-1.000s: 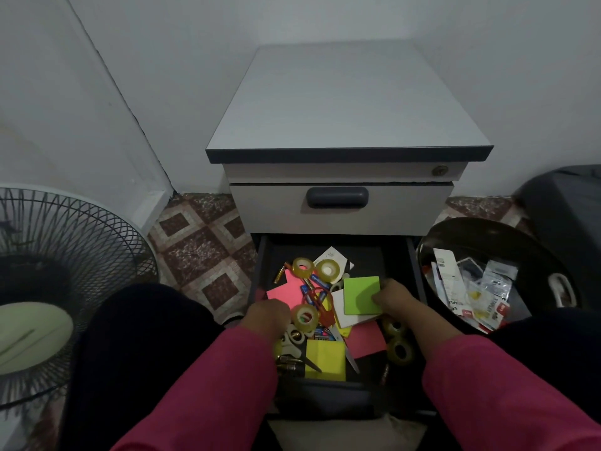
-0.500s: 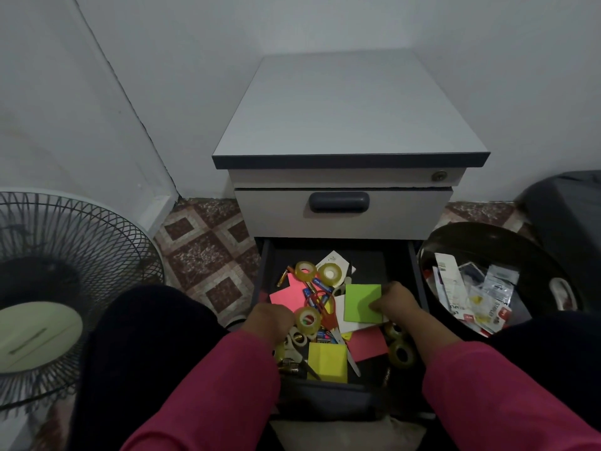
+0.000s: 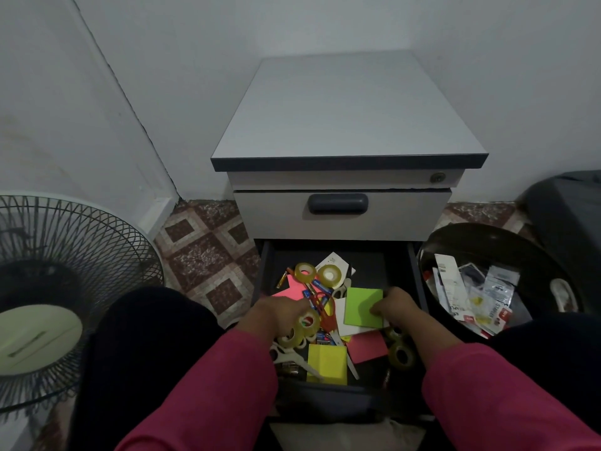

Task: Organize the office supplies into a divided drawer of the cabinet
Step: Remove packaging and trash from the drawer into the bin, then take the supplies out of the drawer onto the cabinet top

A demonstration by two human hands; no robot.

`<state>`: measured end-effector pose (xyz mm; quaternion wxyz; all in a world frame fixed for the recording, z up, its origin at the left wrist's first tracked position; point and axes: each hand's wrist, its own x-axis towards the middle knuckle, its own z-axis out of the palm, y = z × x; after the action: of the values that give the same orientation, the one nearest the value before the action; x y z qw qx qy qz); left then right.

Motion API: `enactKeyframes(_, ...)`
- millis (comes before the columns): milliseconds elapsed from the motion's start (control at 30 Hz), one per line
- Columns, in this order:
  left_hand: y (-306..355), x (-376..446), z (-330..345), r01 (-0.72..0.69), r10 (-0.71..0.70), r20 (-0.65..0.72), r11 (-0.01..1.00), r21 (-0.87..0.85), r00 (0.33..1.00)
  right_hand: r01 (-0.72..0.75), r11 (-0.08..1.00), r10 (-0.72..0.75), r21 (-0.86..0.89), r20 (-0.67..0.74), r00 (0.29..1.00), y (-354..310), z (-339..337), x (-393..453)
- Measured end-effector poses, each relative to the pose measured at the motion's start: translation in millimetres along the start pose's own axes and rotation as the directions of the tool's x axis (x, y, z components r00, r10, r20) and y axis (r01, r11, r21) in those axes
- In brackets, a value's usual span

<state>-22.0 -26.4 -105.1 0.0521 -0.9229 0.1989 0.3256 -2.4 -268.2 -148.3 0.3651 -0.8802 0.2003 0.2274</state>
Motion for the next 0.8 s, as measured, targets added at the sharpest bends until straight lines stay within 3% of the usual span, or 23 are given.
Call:
enactKeyframes(100,4.2,3.2,7.5,-0.017,0.016,0.022,0.999,0.028,1.000,-0.013,0.999,0.013,0.036,0.006,1.000,-1.1,0.5,-0.5)
enactKeyframes(300,11.5,0.1,11.3,-0.011,0.016,-0.064,0.997,0.075,0.998,-0.047,0.997,0.045,0.057,0.031,0.999,-1.6,2.6,-4.6)
enactKeyframes(433,8.5,3.3,5.6,0.005,-0.007,-0.083,1.000,-0.025,0.996,-0.030,0.994,0.028,0.100,0.026,0.999,-2.8,-1.8,-5.9)
enactKeyframes(567,5.4,2.3,-7.7,0.025,-0.048,-0.128,0.984,-0.176,0.991,0.000,0.953,-0.019,0.303,0.059,0.998,-10.4,-11.7,-11.7)
enactKeyframes(700,7.2,-11.8,-28.4,-0.020,-0.088,-0.292,0.938,-0.345,0.952,0.039,0.853,-0.091,0.520,0.075,0.993,-26.2,-33.0,-32.7)
enactKeyframes(800,7.8,-26.9,-51.2,-0.088,-0.168,-0.491,0.885,-0.456,0.855,0.148,0.757,-0.195,0.637,0.005,0.981,-47.8,-58.7,-56.1)
